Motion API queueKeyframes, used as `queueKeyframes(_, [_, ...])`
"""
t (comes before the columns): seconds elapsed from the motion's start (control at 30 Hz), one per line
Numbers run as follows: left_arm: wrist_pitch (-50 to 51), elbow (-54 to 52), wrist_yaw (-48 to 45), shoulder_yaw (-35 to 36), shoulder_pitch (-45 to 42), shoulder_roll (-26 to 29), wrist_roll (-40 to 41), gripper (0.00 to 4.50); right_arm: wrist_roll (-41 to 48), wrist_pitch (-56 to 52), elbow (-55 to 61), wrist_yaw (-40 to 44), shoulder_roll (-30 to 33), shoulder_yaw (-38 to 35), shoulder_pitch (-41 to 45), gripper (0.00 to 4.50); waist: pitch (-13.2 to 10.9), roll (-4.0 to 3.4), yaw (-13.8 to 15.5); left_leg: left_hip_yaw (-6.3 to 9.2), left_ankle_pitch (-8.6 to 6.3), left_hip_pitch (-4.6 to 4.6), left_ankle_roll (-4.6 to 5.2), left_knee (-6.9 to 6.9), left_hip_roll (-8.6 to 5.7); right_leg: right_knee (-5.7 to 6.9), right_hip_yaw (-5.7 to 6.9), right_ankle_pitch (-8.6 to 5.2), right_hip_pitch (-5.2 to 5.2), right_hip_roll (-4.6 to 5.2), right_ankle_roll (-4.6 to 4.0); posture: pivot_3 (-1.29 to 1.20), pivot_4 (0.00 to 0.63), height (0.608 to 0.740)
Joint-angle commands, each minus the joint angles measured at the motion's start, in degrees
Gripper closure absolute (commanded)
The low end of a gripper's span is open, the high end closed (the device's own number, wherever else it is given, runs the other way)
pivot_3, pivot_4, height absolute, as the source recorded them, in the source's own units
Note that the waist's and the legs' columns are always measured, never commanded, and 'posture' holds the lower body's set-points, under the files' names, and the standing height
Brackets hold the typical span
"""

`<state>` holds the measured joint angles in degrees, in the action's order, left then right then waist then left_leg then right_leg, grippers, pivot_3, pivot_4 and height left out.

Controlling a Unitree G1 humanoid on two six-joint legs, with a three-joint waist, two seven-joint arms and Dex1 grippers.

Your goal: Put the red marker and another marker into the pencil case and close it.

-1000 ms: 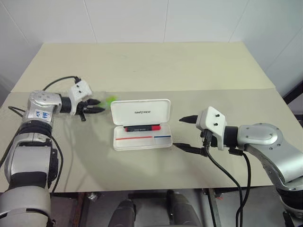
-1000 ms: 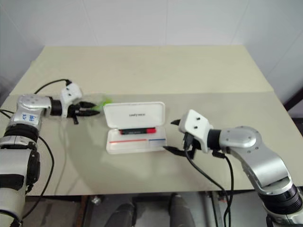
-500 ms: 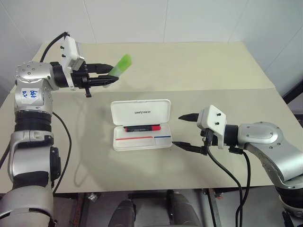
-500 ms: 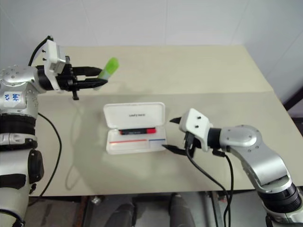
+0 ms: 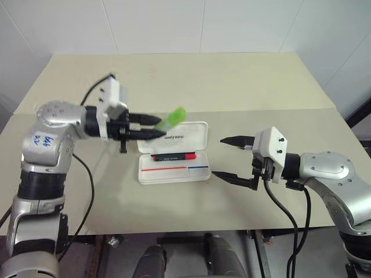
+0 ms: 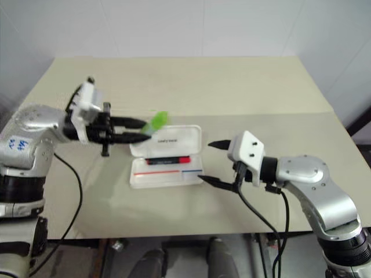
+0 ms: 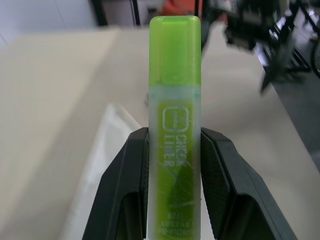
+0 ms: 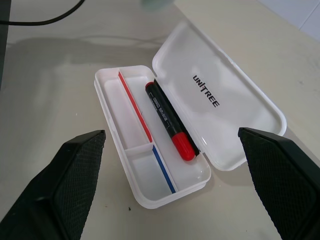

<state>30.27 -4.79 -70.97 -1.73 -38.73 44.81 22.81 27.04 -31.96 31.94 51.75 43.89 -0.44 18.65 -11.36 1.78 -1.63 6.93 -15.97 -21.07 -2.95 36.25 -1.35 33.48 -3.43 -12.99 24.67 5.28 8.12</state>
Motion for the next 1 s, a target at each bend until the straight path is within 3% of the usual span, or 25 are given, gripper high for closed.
queueKeyframes(0.03, [1.9, -6.4, 0.6, -2.8, 1.9, 3.2, -2.3, 3.41, 0.2, 1.8, 0.4, 0.4, 1.0, -2.1, -0.3, 0.0, 0.0, 0.0, 0.0, 0.0, 0.0, -0.01, 0.0, -0.01, 0.0, -0.01, 0.0, -0.01, 0.0, 0.0, -0.02, 0.0, 0.15, 0.74])
queueKeyframes(0.33, [7.9, -10.4, 3.0, -7.8, 1.6, 6.1, -5.1, 3.41, -0.2, 2.7, 0.0, 0.4, 1.1, -1.0, -1.2, 0.0, 0.0, 0.0, 0.1, 0.0, 0.0, -0.01, 0.0, 0.0, 0.0, -0.04, 0.01, -0.03, -0.01, 0.0, -0.04, 0.0, 0.15, 0.74])
queueKeyframes(0.7, [5.9, -8.8, 3.0, -14.2, 0.4, 3.4, -8.7, 3.41, 0.6, 10.1, -3.0, 7.0, 0.4, -0.3, -4.9, 0.0, 0.0, 0.0, 0.1, -0.01, 0.0, -0.04, 0.0, 0.02, -0.01, -0.05, 0.01, -0.04, -0.03, 0.0, -0.03, 0.0, 0.15, 0.74])
queueKeyframes(1.0, [2.3, -3.1, 3.3, -17.5, -2.5, 1.2, -13.3, 3.41, -1.3, 15.7, -11.4, 12.8, 0.0, 1.9, -2.2, 0.0, 0.0, 0.0, 0.0, -0.02, 0.0, 0.01, 0.01, 0.09, 0.0, 0.0, 0.01, -0.06, -0.06, -0.02, -0.05, 0.0, 0.15, 0.74])
